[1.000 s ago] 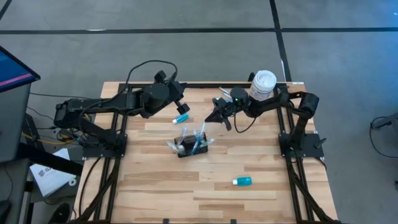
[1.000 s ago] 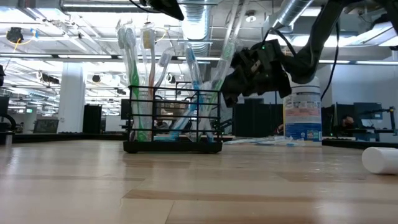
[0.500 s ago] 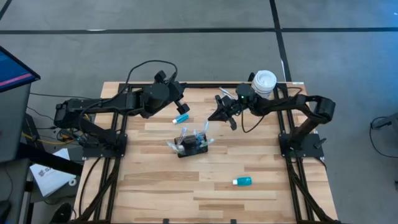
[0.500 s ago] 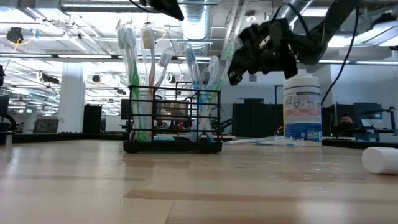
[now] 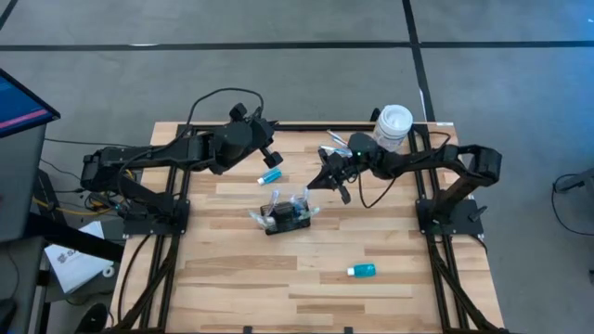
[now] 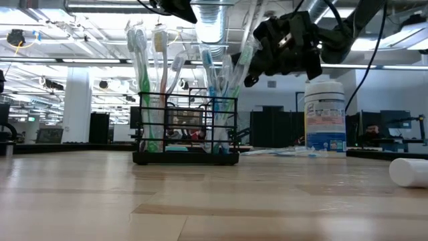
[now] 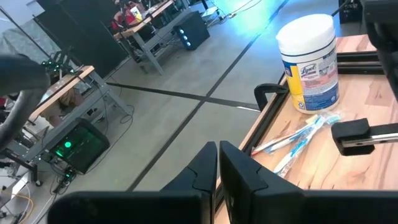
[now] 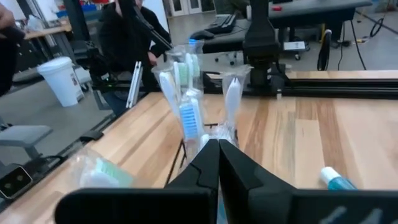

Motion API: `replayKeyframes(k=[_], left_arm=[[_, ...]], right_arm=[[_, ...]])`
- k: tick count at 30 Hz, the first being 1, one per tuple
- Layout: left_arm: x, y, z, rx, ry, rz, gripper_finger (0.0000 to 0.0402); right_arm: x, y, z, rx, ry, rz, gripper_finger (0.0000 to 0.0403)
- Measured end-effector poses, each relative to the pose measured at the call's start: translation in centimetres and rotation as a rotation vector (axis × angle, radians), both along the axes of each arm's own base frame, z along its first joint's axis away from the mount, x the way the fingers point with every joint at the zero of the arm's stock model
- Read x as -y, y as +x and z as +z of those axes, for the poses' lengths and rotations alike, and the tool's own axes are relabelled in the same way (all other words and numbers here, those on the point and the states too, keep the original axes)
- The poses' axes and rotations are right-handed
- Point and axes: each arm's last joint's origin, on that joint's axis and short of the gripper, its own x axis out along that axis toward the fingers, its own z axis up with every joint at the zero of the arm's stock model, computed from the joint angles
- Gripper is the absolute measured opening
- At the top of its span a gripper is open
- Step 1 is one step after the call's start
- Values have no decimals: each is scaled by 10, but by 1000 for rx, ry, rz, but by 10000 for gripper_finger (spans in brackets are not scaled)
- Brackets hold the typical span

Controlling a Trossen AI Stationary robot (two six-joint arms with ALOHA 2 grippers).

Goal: Pick & Place toothbrushing station
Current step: Adjust the blue toothbrush, then put the blue toothbrush into the wire organizer

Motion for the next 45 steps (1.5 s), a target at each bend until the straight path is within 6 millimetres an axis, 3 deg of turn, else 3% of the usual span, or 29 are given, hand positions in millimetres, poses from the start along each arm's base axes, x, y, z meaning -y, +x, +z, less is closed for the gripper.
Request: replayKeyframes(k=[18, 32, 45], left_arm=[[0, 0, 0, -1, 0, 0, 12], [0, 0, 0, -2, 0, 0, 12], [0, 0, 0, -2, -1, 0, 12]], right_arm=[[-6, 1, 4, 51, -22, 74, 3], [-6, 1, 5, 56, -20, 91, 116], [5, -23, 30, 8, 29, 26, 121]])
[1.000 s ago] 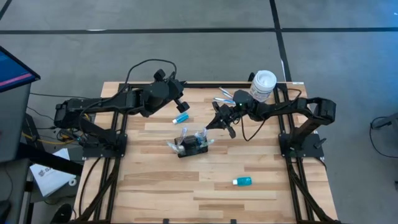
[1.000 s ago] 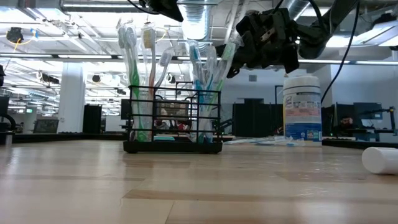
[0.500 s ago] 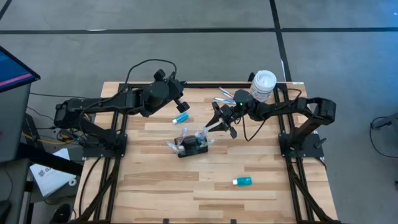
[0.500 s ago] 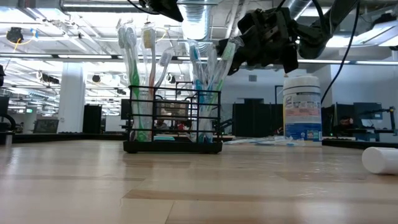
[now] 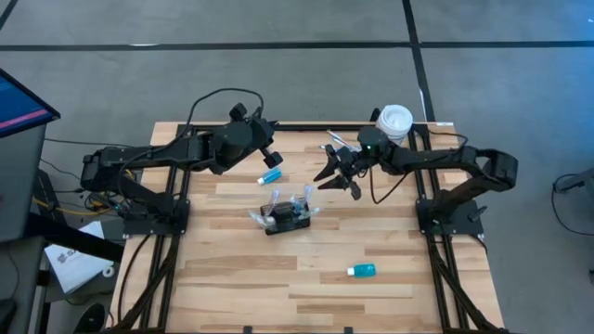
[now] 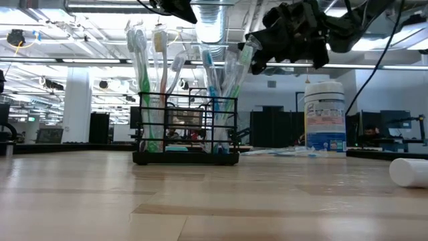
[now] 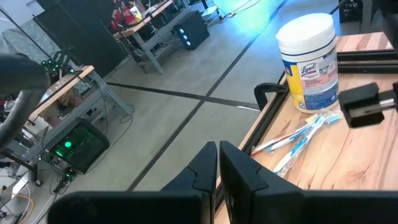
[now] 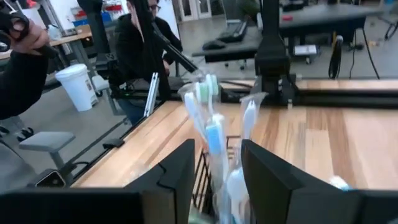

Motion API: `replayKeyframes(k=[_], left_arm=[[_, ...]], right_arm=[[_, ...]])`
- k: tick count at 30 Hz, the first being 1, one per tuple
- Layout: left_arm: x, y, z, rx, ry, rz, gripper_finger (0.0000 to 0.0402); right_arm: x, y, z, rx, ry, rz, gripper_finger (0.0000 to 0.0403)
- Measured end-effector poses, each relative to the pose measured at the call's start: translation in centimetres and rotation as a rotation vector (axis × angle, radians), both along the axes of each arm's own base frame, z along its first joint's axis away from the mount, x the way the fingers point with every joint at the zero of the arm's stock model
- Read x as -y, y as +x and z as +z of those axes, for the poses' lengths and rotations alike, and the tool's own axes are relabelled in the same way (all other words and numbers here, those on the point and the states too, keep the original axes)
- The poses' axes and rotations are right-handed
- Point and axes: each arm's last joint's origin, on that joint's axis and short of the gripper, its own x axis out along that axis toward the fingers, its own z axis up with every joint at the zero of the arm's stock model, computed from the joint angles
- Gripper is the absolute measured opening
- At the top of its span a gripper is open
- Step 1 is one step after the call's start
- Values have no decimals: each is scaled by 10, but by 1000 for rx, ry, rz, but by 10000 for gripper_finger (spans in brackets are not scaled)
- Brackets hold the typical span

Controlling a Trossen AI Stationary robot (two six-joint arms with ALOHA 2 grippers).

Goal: Pick & Place toothbrushing station
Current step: Put the blue toothbrush into the wire organizer

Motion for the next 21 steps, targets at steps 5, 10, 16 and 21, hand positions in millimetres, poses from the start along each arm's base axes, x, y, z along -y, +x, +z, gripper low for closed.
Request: replayKeyframes(k=[5, 10, 16, 21], left_arm=[[0, 0, 0, 0, 0, 0, 12], [0, 0, 0, 0, 0, 0, 12], [0, 1, 0, 3, -9, -22, 12], [1, 1, 0, 8, -20, -41, 12]], right_arm=[[10, -15, -3, -119, -15, -81, 117], [18, -31, -9, -274, -41, -237, 116], [28, -45, -19, -441, -45, -397, 116], [33, -51, -27, -541, -102, -475, 116]])
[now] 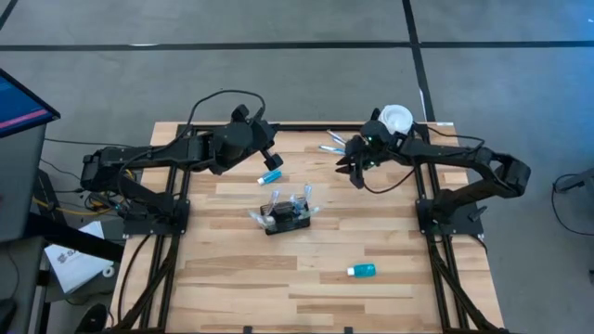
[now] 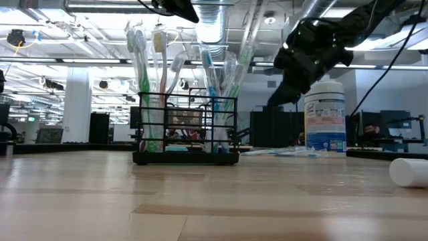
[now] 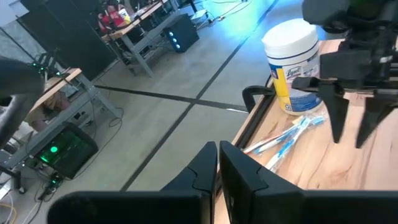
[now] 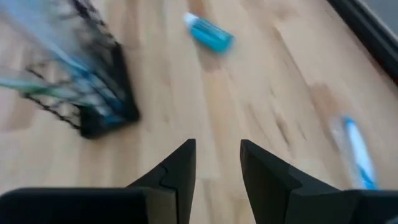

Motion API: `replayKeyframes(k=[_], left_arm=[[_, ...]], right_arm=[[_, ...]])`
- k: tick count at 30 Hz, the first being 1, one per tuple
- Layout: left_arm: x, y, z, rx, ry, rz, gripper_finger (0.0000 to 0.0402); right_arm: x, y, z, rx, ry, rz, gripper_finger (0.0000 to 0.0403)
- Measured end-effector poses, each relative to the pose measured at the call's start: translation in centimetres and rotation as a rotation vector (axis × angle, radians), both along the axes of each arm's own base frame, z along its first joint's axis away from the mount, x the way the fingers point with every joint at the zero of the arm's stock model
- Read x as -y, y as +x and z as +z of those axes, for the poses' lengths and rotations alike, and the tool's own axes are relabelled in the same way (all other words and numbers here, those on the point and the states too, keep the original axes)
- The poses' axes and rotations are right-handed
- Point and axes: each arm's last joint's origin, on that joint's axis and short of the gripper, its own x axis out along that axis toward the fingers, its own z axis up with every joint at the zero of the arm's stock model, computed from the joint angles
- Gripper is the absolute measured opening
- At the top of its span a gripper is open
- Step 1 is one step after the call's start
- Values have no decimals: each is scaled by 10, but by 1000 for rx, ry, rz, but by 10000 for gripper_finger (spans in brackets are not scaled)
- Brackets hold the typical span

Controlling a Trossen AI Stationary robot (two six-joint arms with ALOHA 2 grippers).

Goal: Pick & Place toothbrushing station
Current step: Put the blue toothbrush into the wire organizer

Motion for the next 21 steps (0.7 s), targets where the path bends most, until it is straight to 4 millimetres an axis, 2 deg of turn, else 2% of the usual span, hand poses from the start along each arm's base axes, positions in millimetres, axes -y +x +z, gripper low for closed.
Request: replayKeyframes(k=[12, 19, 21], left_arm=[[0, 0, 0, 0, 0, 0, 12], [0, 0, 0, 3, 0, 0, 12], [0, 0, 1, 7, 1, -1, 12]], right_arm=[[8, -12, -9, -233, -198, -167, 116], [20, -17, -19, -322, -187, -218, 116], [27, -11, -21, -375, -180, -230, 116]])
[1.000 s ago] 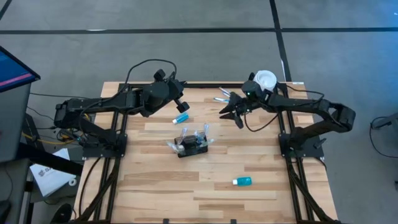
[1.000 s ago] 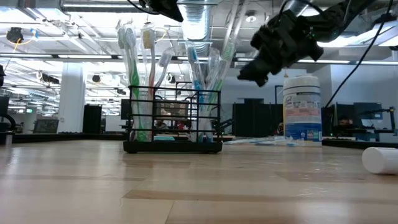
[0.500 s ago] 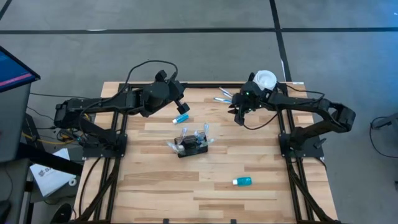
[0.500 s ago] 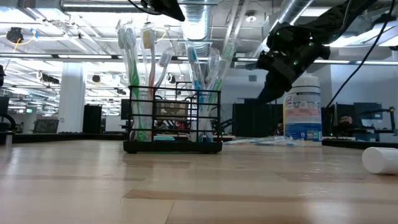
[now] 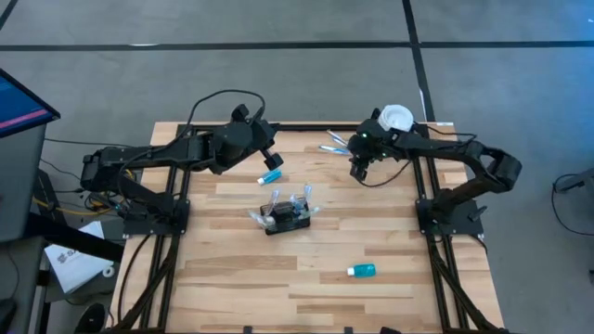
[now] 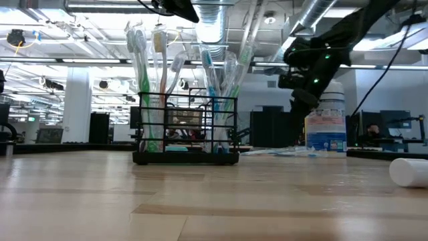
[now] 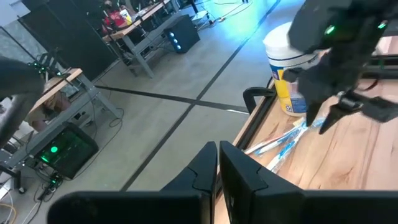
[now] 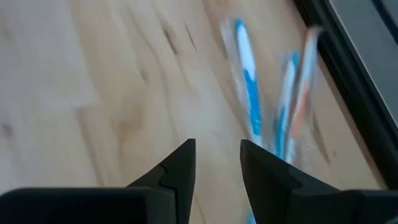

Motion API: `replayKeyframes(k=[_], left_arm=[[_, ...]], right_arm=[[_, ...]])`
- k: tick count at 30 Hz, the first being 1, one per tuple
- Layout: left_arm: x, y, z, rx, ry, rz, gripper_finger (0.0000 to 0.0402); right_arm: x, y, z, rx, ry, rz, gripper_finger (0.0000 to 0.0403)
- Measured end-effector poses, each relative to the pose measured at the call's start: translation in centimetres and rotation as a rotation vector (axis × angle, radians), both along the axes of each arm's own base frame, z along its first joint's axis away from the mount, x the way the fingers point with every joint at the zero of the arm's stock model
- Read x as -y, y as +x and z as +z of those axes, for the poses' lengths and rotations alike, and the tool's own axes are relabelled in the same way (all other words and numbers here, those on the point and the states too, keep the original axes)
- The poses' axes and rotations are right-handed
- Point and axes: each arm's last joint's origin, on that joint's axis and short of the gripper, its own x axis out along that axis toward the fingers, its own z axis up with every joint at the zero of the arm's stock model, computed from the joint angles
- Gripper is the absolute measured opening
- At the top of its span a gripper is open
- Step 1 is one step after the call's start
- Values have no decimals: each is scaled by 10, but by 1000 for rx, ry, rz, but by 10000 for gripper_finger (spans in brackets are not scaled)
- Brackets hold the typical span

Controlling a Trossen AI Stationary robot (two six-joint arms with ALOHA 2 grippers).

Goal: Pick & Place toothbrushing station
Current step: Put the blue toothbrush into the wire organizer

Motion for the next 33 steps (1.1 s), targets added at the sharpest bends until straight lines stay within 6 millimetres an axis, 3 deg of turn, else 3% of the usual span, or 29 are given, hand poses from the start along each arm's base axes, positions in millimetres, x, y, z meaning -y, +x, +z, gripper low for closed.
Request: replayKeyframes(k=[9, 15, 23, 28, 33], left_arm=[[1, 0, 0, 2, -6, -18, 12], [1, 1, 0, 2, -8, -23, 12], [2, 1, -1, -1, -18, -50, 12], [2, 1, -1, -2, -20, -54, 12], [2, 1, -1, -3, -21, -55, 12]], right_arm=[[29, 32, -11, -224, 69, 5, 116], [44, 43, -18, -406, 11, -19, 116], [49, 44, -28, -524, 45, -10, 116], [52, 41, -32, -608, -26, -31, 116], [52, 41, -31, -607, -37, -35, 116]])
